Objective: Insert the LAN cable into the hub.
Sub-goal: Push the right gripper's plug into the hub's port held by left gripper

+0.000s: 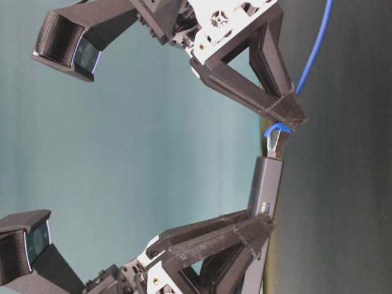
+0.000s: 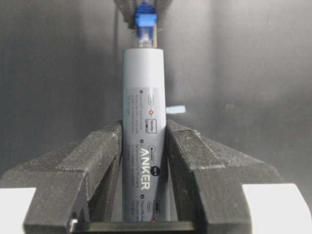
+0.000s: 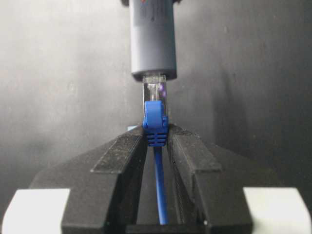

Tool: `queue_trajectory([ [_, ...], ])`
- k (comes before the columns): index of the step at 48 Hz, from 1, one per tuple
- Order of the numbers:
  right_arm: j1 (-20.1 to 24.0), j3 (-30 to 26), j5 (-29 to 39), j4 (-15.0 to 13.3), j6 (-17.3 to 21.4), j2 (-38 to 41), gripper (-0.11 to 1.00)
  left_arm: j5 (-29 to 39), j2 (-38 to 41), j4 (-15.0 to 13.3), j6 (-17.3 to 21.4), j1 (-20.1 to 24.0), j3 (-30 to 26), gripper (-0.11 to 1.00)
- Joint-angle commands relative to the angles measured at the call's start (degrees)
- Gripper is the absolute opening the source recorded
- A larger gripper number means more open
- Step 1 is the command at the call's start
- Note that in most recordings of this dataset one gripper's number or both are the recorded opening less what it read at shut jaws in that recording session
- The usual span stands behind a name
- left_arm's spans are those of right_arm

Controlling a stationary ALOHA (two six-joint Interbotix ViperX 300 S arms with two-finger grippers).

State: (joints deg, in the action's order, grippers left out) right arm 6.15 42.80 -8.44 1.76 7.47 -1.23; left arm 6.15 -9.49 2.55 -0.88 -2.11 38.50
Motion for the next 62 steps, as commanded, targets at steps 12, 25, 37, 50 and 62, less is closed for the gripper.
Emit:
queue_trajectory([
  [12, 0.2, -1.1, 1.4, -0.2, -0.4, 0.1, 0.14, 0.6, 0.6, 0.1, 0.4, 0.3, -2.4, 0.28],
  [25, 0.2, -2.6, 3.4, -0.7, -0.4, 0.9, 0.14, 3.4, 2.0, 0.2, 1.7, 0.4, -4.3, 0.28],
  [37, 0.2, -4.1, 4.7, -1.0, -0.7, 1.6, 0.14, 5.0, 3.6, 0.2, 1.7, 0.4, -6.2, 0.28],
  [50, 0.2, -6.2, 4.7, -0.9, -1.8, 2.6, 0.14, 4.7, 4.5, 0.1, 1.7, 0.4, -6.8, 0.28],
  [62, -0.3, -9.1, 4.7, -1.0, -3.3, 3.9, 0.14, 3.3, 6.2, 0.2, 1.8, 0.4, -8.1, 0.28],
])
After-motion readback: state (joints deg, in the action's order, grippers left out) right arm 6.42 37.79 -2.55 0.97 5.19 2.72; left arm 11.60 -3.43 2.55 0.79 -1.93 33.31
